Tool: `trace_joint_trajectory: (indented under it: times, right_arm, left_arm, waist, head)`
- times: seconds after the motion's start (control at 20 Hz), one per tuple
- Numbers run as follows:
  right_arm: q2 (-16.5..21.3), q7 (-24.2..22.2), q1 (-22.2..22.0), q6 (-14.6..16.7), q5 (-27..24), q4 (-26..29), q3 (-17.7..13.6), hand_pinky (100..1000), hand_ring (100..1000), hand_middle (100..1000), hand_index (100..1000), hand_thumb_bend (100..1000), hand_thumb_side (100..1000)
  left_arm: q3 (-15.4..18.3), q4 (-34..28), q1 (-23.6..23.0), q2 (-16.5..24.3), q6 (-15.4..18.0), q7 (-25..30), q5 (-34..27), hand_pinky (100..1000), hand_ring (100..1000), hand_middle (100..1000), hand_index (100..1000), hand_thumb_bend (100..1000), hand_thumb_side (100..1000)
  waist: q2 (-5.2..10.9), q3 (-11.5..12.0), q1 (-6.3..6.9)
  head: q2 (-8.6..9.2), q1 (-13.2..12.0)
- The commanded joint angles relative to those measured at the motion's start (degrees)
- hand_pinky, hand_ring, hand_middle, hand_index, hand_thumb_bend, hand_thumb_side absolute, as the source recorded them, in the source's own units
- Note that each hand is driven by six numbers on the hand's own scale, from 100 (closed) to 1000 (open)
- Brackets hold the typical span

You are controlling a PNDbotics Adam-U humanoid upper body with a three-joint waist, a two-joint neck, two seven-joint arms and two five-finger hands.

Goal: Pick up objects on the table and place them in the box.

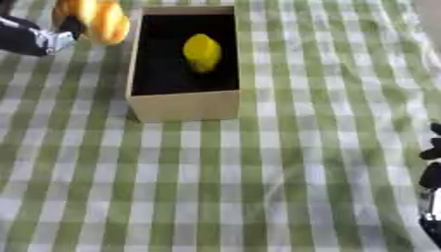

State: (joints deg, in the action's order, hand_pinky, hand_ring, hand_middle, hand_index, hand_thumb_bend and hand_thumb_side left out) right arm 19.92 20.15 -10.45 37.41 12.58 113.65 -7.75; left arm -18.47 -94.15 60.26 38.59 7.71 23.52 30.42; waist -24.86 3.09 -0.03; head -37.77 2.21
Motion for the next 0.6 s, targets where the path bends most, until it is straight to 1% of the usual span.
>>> trace_joint_trajectory:
  times: [0.05, 0.15, 0.3, 0.6]
  right_arm:
    - [1.39, 0.14, -0.14, -0.09, 0.28, 0.95, -0.41, 925, 807, 487, 704, 100, 506]
    - [1.37, -0.13, -0.10, -0.24, 0.17, 0.95, -0.27, 925, 807, 485, 703, 100, 507]
    - [1.23, -0.67, 0.11, -0.69, -0.19, 0.95, -0.09, 925, 806, 484, 702, 100, 507]
    - [1.24, -1.49, 0.64, -0.65, -1.03, 0.95, 0.06, 925, 805, 483, 701, 100, 509]
  left_arm:
    - [0.82, -1.26, 2.68, -1.64, -1.44, 1.35, -2.32, 705, 567, 516, 555, 100, 121]
    - [0.57, -0.52, 3.60, -3.40, -1.98, 2.09, -2.59, 708, 564, 518, 563, 100, 141]
    - [-0.20, 2.38, 4.62, -6.05, -2.14, 2.98, -1.56, 708, 564, 518, 567, 100, 145]
    - [-1.91, 11.13, 5.14, -10.48, 0.07, 3.21, 2.52, 704, 559, 520, 577, 100, 149]
  waist:
    - [1.56, -0.04, 0.13]
    - [1.62, -0.13, 0.18]
    - [1.67, -0.32, 0.19]
    - [1.48, -0.96, 0.13]
  head:
    - [-0.11, 0.27]
    - [-0.05, 0.15]
    - [0.00, -0.08]
    - [0.08, -0.54]
